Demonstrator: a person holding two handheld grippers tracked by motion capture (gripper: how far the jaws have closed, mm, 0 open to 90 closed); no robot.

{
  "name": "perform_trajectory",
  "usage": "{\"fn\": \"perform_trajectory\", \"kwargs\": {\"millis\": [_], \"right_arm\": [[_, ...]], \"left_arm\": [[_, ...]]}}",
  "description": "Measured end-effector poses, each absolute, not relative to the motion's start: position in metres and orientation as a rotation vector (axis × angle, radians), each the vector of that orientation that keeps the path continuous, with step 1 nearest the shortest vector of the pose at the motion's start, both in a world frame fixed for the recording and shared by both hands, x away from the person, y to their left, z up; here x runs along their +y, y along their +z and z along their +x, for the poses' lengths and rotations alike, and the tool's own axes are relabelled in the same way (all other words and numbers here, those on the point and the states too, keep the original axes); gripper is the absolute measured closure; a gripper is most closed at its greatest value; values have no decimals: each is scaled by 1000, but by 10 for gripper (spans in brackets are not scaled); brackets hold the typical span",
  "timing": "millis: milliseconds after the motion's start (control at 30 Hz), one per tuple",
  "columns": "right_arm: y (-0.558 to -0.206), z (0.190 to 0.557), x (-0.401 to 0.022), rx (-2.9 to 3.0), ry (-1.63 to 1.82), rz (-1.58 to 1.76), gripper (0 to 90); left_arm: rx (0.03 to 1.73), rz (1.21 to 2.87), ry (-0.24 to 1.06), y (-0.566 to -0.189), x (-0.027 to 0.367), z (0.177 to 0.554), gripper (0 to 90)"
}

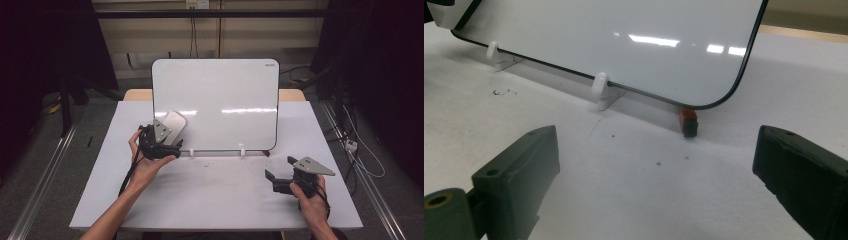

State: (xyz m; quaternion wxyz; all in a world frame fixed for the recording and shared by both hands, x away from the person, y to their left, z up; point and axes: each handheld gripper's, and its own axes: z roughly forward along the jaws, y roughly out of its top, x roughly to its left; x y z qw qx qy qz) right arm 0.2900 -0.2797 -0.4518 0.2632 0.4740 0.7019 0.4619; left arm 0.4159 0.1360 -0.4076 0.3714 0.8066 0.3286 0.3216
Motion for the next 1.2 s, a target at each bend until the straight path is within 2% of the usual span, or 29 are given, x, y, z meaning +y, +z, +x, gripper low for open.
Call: {"fn": "perform_trajectory", "kwargs": {"millis": [300, 700, 800, 1200], "right_arm": [[-452, 290, -280, 1896, 1247, 1286, 50], [-452, 289, -281, 1887, 1243, 1291, 50], [-451, 288, -281, 1888, 1244, 1284, 50], [-451, 287, -282, 1887, 1246, 1282, 50]], "left_arm": [[896, 1996, 739, -394, 144, 415, 50], [867, 1958, 637, -381, 149, 400, 47], [894, 1928, 564, -380, 153, 397, 47], [884, 1909, 656, -388, 175, 380, 46]]}}
